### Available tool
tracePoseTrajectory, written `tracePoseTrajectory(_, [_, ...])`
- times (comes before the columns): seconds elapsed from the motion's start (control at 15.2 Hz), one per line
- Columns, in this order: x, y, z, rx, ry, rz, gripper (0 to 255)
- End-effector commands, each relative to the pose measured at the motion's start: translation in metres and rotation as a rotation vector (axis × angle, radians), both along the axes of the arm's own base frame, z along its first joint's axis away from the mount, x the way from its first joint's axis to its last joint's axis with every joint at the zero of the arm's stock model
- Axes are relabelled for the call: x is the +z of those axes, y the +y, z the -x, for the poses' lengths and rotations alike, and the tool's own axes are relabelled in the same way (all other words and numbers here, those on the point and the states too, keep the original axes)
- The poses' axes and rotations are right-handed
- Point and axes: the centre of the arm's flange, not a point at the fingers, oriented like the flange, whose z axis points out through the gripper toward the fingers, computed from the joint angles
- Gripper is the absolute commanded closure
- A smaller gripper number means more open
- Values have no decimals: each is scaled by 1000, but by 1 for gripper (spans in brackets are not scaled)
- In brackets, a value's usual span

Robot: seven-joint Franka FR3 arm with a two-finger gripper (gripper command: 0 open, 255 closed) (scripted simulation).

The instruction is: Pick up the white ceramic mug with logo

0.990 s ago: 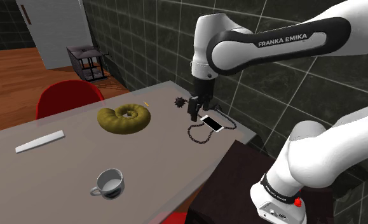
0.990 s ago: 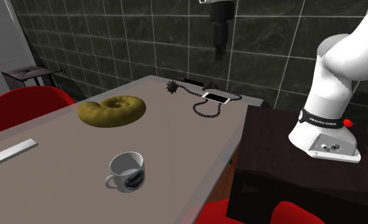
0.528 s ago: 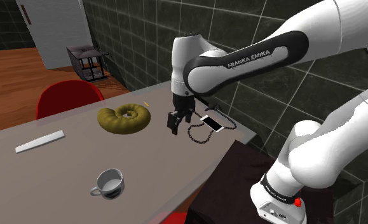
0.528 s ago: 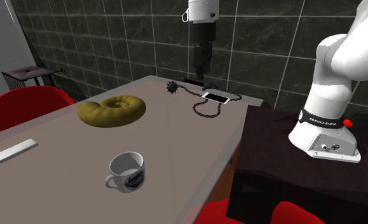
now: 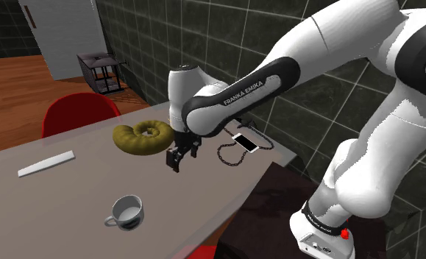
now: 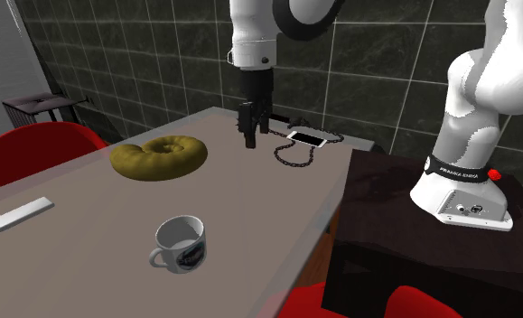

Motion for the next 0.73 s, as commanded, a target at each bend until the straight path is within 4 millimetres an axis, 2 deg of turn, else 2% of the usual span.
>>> tracePoseTrajectory(0.0, [-19,16,-8,-2,-5,-2,0])
tracePoseTrajectory(0.66, [-98,99,-69,-9,-28,-10,0])
